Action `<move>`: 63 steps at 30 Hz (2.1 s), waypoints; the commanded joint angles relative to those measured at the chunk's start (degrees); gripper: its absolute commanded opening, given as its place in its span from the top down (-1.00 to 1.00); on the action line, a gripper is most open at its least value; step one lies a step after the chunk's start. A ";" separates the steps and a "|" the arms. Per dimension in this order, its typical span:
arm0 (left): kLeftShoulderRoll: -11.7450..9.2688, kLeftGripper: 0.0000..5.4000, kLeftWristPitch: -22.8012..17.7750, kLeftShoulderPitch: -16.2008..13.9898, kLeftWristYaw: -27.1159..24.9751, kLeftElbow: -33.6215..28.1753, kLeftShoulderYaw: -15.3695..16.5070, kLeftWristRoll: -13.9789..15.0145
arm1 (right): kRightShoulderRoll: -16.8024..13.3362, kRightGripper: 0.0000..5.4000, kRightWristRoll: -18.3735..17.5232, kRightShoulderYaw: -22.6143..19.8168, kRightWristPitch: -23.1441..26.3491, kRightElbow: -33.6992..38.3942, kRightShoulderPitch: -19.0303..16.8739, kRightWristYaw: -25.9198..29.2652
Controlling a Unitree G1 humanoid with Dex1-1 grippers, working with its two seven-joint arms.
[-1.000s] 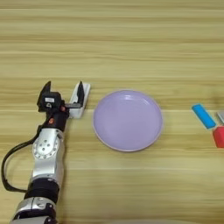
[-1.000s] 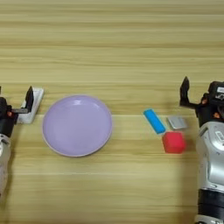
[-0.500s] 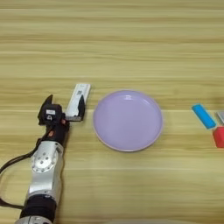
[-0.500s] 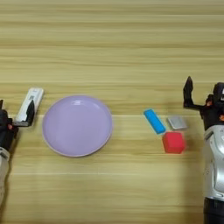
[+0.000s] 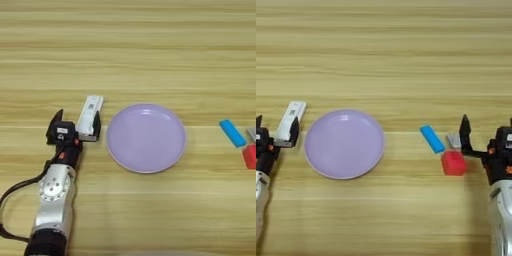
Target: Move the objects on the table
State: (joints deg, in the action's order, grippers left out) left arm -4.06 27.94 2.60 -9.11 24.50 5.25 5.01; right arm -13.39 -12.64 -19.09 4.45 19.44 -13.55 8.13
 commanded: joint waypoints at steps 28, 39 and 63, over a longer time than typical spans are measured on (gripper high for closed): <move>-0.06 -0.99 -0.89 -1.05 1.53 -0.42 0.15 -0.49 | 2.76 -1.00 5.78 8.36 -6.86 -6.96 -7.02 2.42; -0.15 -0.99 -0.86 -0.83 1.61 -0.02 0.37 -0.42 | 2.85 -1.00 6.11 8.61 -8.01 -10.67 -6.33 2.24; -0.14 -1.00 -0.95 -0.67 1.65 0.24 0.63 -0.27 | 3.06 -0.78 6.61 9.41 -9.20 -15.69 -4.95 2.44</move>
State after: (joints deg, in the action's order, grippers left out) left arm -4.03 27.81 1.77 -7.86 24.37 5.72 4.97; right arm -10.45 -6.30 -10.01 -4.31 4.33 -19.07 10.47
